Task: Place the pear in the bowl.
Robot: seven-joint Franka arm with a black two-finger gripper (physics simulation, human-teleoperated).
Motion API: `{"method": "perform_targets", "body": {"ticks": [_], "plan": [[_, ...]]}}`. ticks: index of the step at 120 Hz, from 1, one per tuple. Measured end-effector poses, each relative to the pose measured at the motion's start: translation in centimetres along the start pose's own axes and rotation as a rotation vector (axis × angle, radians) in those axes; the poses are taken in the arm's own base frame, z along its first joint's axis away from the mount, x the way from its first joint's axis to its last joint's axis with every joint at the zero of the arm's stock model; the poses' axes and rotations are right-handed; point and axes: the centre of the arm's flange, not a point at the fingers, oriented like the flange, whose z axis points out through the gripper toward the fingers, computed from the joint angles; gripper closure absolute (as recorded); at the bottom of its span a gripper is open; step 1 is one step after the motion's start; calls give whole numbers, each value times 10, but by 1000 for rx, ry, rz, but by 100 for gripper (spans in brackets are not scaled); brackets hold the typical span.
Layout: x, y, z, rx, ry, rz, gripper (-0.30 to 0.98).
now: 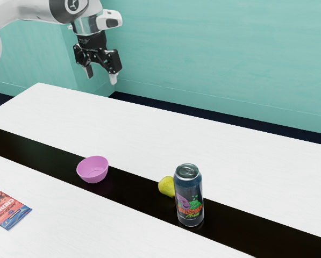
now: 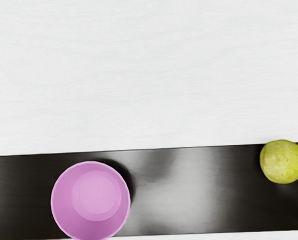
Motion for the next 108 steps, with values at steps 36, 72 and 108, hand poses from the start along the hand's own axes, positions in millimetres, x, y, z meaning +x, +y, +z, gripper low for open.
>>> {"method": "perform_targets", "body": {"ticks": [36,72,108], "plan": [[5,-1,14,2,-21,21,0],[40,30,113,3,-135,79,0],[56,90,180,13,-142,170,0]]}}
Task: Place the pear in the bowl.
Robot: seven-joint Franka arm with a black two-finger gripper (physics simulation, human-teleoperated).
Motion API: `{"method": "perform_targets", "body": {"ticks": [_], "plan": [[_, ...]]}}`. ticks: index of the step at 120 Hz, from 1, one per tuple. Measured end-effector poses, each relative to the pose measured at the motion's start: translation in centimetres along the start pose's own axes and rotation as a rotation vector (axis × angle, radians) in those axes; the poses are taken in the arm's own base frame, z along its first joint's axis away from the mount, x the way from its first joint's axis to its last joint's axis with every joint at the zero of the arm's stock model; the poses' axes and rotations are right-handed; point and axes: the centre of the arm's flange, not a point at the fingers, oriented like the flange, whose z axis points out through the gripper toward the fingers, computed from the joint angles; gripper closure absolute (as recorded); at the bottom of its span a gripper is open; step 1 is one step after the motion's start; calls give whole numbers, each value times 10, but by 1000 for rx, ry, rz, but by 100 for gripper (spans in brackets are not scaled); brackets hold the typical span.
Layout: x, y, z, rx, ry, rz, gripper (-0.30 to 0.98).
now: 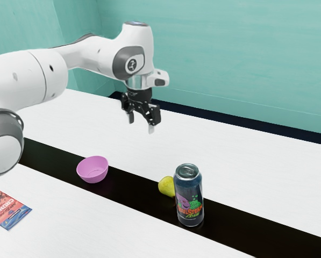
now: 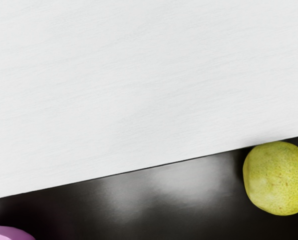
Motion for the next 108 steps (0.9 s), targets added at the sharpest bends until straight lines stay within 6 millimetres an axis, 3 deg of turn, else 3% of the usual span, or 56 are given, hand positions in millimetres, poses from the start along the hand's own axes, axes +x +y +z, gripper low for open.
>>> {"method": "perform_targets", "body": {"ticks": [15,36,72,108], "plan": [[0,14,20,-51,-10,-92,0],[2,30,24,-105,-4,-321,0],[-2,47,30,-36,-5,-686,0],[-2,69,102,-34,-61,-1058,0]]}}
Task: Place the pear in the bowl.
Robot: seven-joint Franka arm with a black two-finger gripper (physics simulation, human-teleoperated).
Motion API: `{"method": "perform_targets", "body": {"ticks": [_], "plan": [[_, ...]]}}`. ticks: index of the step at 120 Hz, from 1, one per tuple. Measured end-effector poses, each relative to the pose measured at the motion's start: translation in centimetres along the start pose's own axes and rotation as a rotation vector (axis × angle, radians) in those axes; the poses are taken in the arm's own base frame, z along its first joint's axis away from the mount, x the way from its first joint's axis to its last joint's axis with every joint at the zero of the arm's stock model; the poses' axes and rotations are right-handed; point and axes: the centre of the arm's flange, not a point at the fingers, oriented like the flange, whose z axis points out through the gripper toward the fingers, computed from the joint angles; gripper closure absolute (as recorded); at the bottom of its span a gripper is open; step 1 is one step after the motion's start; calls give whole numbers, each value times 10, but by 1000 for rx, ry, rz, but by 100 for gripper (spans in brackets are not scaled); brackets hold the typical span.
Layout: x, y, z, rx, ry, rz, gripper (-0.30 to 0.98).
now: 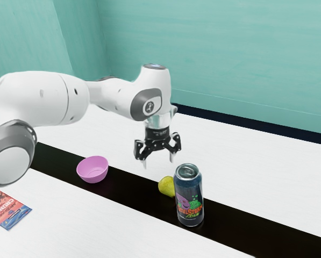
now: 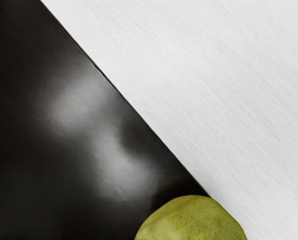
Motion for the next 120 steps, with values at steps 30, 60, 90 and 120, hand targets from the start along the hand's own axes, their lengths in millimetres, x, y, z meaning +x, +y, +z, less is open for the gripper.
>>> {"method": "perform_targets", "body": {"ticks": [30,60,90,120], "plan": [[-17,-8,33,-8,-17,-209,0],[-31,6,35,-63,8,-318,0],[-37,14,40,-103,34,-320,0],[-34,15,58,-104,41,-318,0]]}}
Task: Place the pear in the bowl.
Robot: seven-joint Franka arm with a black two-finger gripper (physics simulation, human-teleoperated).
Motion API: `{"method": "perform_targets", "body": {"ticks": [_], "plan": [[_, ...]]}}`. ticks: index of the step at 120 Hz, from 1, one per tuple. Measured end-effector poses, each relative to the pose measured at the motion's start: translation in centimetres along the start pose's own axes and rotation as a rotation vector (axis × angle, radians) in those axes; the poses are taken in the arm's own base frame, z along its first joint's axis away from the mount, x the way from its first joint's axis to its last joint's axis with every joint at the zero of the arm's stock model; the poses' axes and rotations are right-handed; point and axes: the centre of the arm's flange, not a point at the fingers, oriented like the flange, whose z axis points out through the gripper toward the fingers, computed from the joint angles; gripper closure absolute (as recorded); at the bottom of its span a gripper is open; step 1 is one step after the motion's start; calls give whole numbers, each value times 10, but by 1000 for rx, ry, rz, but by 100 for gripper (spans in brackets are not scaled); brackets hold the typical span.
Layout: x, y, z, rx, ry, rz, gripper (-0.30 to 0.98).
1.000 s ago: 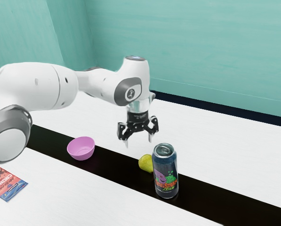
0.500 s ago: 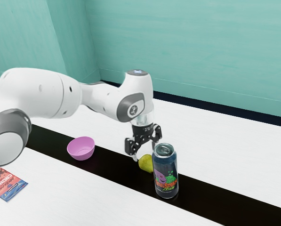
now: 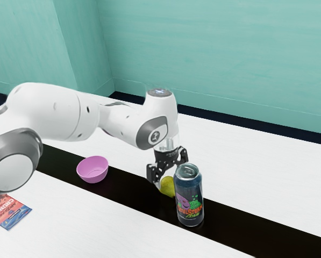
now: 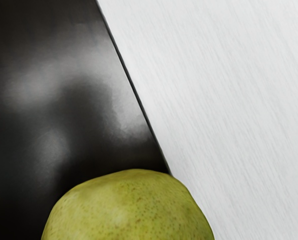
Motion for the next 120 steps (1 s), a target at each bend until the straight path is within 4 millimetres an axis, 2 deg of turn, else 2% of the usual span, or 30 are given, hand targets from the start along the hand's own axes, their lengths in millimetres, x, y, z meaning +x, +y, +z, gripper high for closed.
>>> {"method": "perform_targets", "body": {"ticks": [48,78,88,109,120], "plan": [[5,0,33,22,5,-4,0],[6,0,40,26,4,-4,1],[6,0,40,22,5,-4,5],[6,1,40,19,8,-1,22],[6,1,40,21,9,2,21]]}}
